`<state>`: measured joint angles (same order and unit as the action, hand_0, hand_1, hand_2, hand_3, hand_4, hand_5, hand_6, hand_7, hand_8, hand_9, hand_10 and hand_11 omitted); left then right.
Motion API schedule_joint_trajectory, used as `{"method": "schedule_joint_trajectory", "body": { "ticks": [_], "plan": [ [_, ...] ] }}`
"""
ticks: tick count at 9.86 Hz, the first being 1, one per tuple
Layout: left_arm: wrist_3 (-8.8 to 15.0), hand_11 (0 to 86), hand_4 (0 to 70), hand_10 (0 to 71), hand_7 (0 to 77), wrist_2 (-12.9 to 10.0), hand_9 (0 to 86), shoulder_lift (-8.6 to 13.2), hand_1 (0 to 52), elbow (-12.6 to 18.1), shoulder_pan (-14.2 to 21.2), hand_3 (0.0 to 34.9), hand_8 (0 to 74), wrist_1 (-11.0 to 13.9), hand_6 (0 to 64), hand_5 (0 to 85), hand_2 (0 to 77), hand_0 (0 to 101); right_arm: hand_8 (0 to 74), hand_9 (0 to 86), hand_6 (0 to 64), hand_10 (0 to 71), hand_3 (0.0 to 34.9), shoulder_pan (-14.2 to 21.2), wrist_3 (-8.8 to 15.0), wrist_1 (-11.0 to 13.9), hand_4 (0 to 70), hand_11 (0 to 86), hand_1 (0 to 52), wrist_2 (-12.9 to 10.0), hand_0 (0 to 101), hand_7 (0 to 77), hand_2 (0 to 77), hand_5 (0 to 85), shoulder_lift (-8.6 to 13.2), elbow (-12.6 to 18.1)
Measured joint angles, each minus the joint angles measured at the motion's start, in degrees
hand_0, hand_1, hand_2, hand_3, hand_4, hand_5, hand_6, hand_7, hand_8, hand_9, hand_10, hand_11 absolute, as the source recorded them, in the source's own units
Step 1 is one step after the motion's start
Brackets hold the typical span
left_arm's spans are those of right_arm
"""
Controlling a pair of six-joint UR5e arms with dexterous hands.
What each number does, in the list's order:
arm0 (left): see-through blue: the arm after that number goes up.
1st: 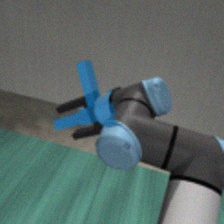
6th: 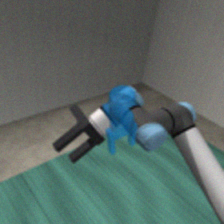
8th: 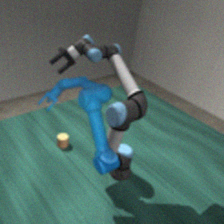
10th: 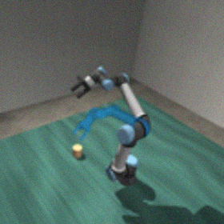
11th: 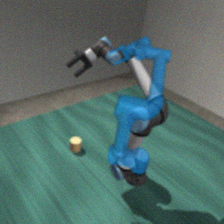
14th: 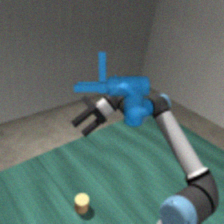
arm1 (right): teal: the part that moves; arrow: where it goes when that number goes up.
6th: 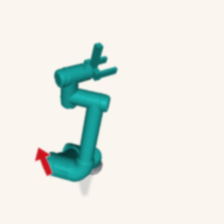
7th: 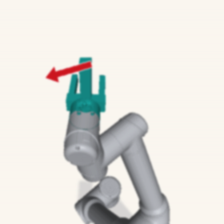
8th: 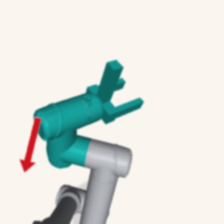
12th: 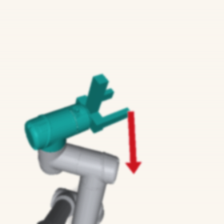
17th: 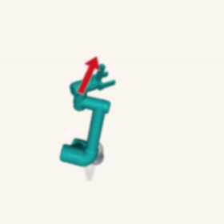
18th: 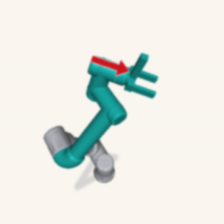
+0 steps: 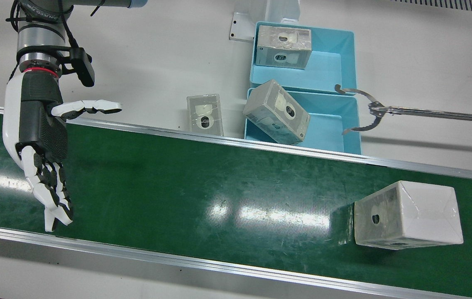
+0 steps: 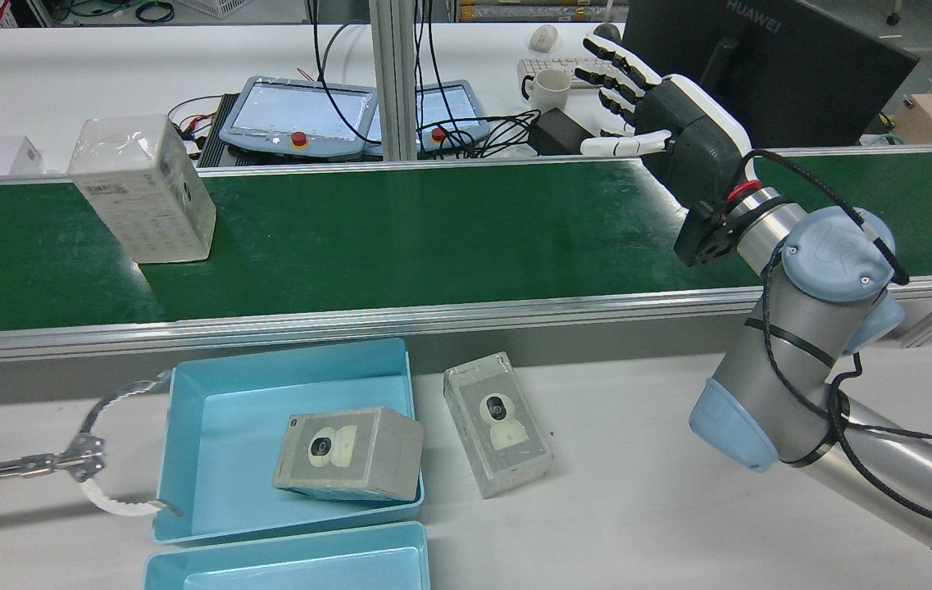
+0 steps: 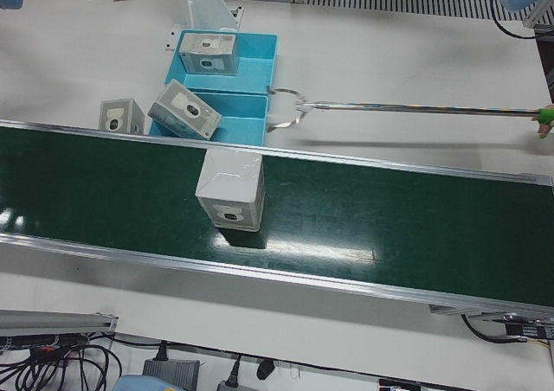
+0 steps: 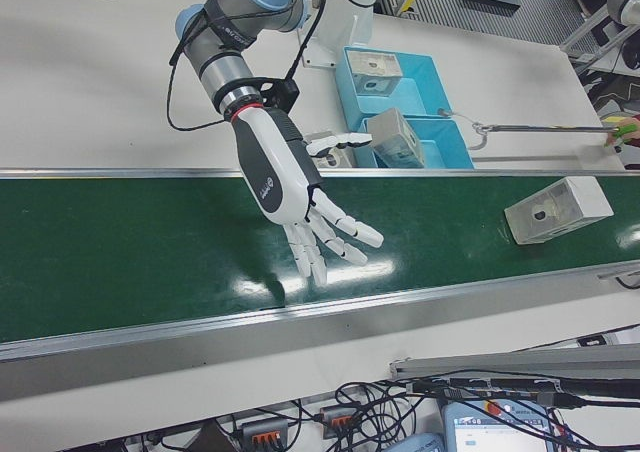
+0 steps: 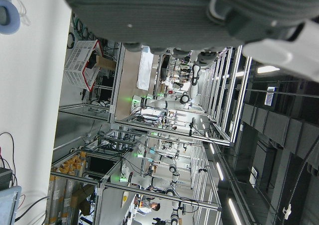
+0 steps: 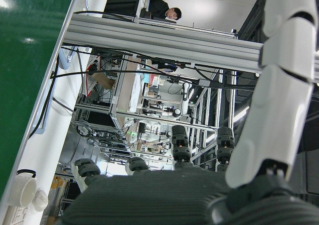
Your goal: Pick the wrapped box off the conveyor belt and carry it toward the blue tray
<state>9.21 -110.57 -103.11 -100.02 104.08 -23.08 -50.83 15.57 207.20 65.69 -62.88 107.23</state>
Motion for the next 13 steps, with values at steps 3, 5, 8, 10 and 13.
{"method": "schedule_joint_trajectory", "body": {
  "ticks": [3, 5, 8, 10, 13],
  "plan": [
    [0.0, 0.0, 0.0, 0.5, 0.5, 0.0, 0.0, 0.0, 0.0, 0.0, 0.0, 0.0, 0.5, 0.0, 0.0, 0.5, 0.5, 0, 0.0, 2.2, 0.0, 3.8, 30.2, 1.1, -0.7, 0.0, 10.9, 5.4, 10.4, 0.0, 42, 16.4, 14.2, 14.7, -0.1, 0.1],
    [0.0, 0.0, 0.0, 0.0, 0.5, 0.0, 0.5, 0.0, 0.0, 0.0, 0.0, 0.0, 0.0, 0.0, 0.0, 0.5, 0.5, 0, 0.0, 2.2, 0.0, 3.8, 30.1, 1.4, -0.8, 0.0, 10.9, 5.4, 10.4, 0.0, 43, 16.4, 14.2, 14.7, -0.3, 0.1],
    [0.0, 0.0, 0.0, 0.0, 0.5, 0.0, 0.0, 0.0, 0.0, 0.0, 0.0, 0.0, 0.5, 0.0, 0.0, 0.5, 0.5, 0, 0.0, 2.2, 0.0, 3.8, 30.1, 1.7, -0.8, 0.0, 11.5, 6.5, 10.4, 0.0, 43, 16.4, 14.7, 14.7, -0.4, -0.2],
    [0.0, 0.0, 0.0, 0.5, 0.5, 0.0, 0.5, 0.0, 0.0, 0.0, 0.0, 0.0, 0.5, 0.0, 0.0, 0.5, 0.5, 0, 0.0, 2.2, 0.0, 3.8, 30.1, 1.1, -0.7, 0.0, 12.0, 6.5, 10.4, 0.0, 43, 16.4, 15.3, 14.7, -0.5, -0.2],
    [0.0, 0.0, 0.0, 0.5, 0.5, 0.0, 0.5, 0.0, 0.0, 0.0, 0.0, 0.0, 0.0, 0.0, 0.0, 0.5, 1.1, 0, 0.0, 2.2, 0.0, 3.8, 30.2, 0.5, -0.8, 0.0, 12.5, 6.5, 10.4, 0.0, 42, 16.4, 15.3, 14.7, -1.1, 1.4]
  ]
}}
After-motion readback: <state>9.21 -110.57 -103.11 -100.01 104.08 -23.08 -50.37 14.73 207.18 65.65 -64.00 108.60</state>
